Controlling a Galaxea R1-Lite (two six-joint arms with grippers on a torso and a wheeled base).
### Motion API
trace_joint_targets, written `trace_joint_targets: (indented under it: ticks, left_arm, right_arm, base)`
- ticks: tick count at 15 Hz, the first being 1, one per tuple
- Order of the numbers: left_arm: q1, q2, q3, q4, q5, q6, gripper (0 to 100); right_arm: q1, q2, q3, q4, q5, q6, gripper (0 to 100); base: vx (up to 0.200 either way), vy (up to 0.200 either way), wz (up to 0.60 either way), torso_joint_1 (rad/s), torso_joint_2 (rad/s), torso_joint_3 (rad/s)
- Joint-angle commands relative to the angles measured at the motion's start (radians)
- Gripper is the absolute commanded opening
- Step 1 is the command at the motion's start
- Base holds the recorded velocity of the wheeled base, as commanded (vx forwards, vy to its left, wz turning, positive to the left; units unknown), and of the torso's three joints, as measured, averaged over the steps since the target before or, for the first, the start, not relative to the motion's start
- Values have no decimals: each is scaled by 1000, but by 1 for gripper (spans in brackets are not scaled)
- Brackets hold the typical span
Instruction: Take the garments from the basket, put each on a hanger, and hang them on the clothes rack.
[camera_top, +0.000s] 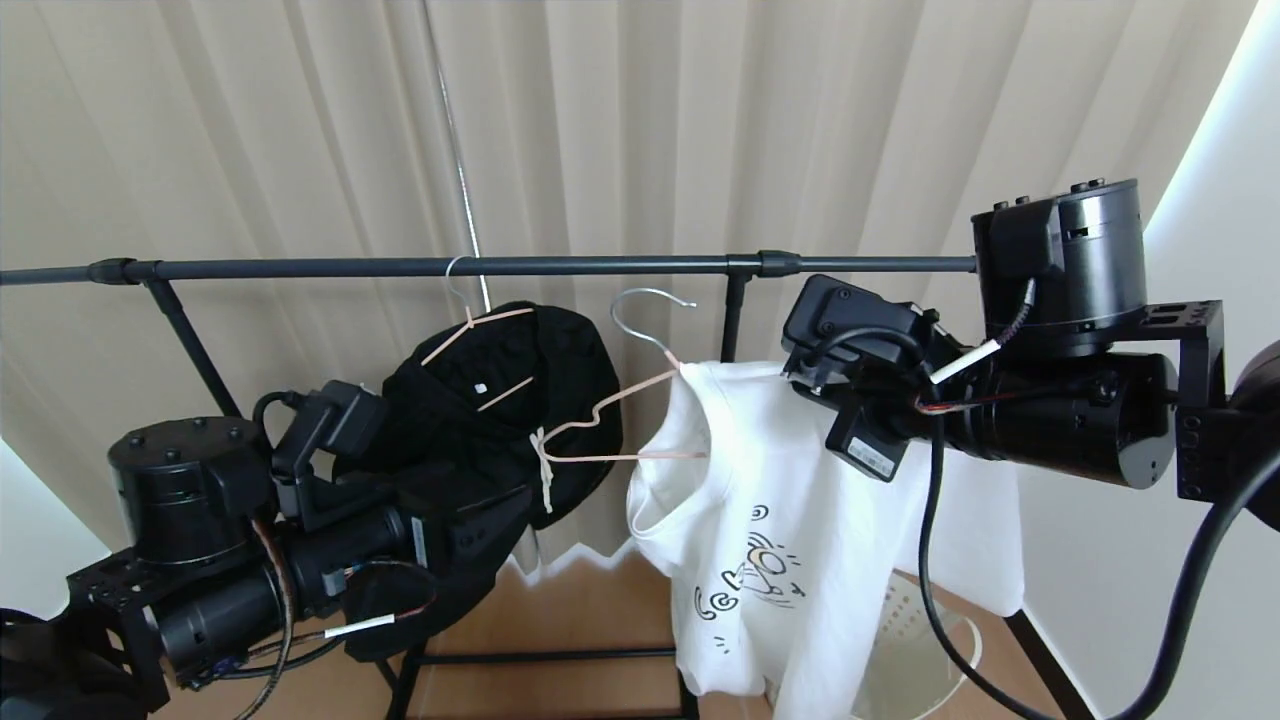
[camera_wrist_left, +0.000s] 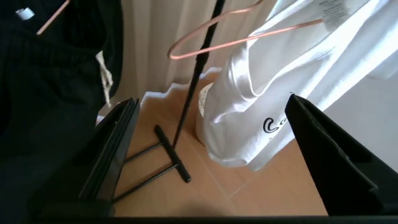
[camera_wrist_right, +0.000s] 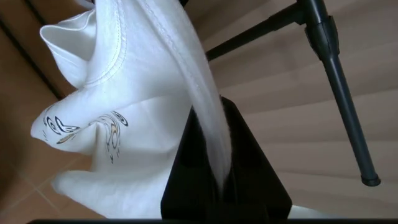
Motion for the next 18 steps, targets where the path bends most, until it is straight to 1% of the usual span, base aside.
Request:
trace_joint_targets:
  ticks: [1,3,5,7,8,9,10,11,13,15,18]
  left_arm:
    - [-62,-10,-36,58,89,28,100]
    - [-117,-4,-54,104,164,37,100]
    - [-167,36,-74,120,250,34,100]
    - [-216,87,-86,117,342,30,100]
    - [-235,107,-98,116,378,11,100]
    - [-249,130,-121,116,407,-29,100]
    - [-250,138,-129,116,416,-39,100]
    - [-255,159,-155,114,454,-69,100]
    - [-259,190,-175,113,474,-99,100]
    - [-266,219,-183,99,506,-104,100]
    - [-275,259,-175,81,520,-102,100]
  right_arm:
    - [29,6,17,-30,-6,31,0]
    - [51,6,17,-57,-38,103,0]
    - [71,19,16,-93,-61,148,0]
    - [85,33,14,-139,-90,164,0]
    - [86,34,16,-157,-90,164,0]
    - [94,36,17,-162,-90,164,0]
    - [97,34,17,-162,-90,164,0]
    - [103,34,17,-162,-90,164,0]
    - [118,34,13,-163,-90,164,0]
    - [124,28,16,-163,-90,164,0]
    - [131,20,6,-163,-90,164,0]
  base:
    - [0,0,0,0,0,0]
    - [0,0,0,0,0,0]
    - [0,0,0,0,0,0]
    - [0,0,0,0,0,0]
    - [0,0,0,0,0,0]
    - [0,0,0,0,0,0]
    - [0,0,0,0,0,0]
    - [0,0,0,0,0,0]
    - [0,0,0,0,0,0]
    - [0,0,0,0,0,0]
    - [0,0,0,0,0,0]
